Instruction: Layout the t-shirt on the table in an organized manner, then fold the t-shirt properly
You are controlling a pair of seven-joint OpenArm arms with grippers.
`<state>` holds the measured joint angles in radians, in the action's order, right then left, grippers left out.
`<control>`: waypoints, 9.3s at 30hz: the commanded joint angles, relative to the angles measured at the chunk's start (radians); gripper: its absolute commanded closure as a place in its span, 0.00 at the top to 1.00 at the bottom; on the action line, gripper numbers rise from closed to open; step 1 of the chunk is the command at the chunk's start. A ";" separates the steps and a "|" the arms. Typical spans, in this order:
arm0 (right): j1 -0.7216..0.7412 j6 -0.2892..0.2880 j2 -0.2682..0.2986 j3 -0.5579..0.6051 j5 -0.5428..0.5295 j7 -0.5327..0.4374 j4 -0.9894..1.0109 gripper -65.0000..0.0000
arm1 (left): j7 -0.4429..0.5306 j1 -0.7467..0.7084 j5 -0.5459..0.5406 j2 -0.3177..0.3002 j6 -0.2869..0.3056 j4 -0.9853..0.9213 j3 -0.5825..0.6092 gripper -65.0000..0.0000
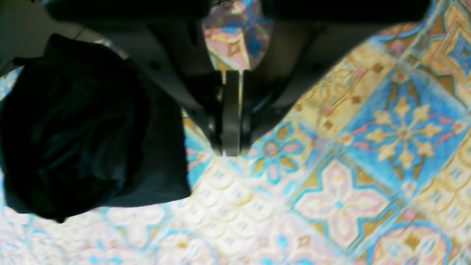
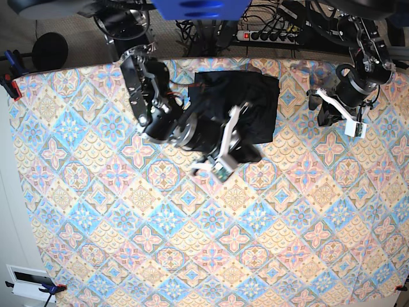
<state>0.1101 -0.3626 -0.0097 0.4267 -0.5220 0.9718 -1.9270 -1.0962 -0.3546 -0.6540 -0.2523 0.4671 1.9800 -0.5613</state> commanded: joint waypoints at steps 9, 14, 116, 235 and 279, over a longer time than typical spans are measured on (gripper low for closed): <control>0.004 -0.006 0.050 0.005 0.293 -0.027 -0.013 0.00 | 0.020 0.004 -0.014 -0.011 0.005 0.015 -0.001 0.01; -0.031 -0.006 0.050 0.008 0.560 -0.027 -0.009 0.00 | 0.020 0.004 -0.014 -0.012 0.005 0.015 -0.001 0.01; -0.188 0.093 -0.128 0.349 0.863 -0.121 0.030 0.00 | 0.078 0.033 0.069 0.011 0.003 0.015 0.157 0.01; -0.427 0.244 0.187 0.153 0.867 -0.129 -0.082 0.00 | -0.029 0.286 0.385 0.009 -0.090 -0.459 0.585 0.00; -0.303 0.124 0.187 0.384 0.863 -0.026 0.051 0.00 | -0.103 0.128 0.360 -0.115 -0.095 -0.052 0.389 0.00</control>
<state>-0.1909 -0.2363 0.1825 0.8074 0.3489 0.9596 -1.8614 -1.2213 -0.2417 -0.2722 -0.3626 0.3668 1.9015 -0.1730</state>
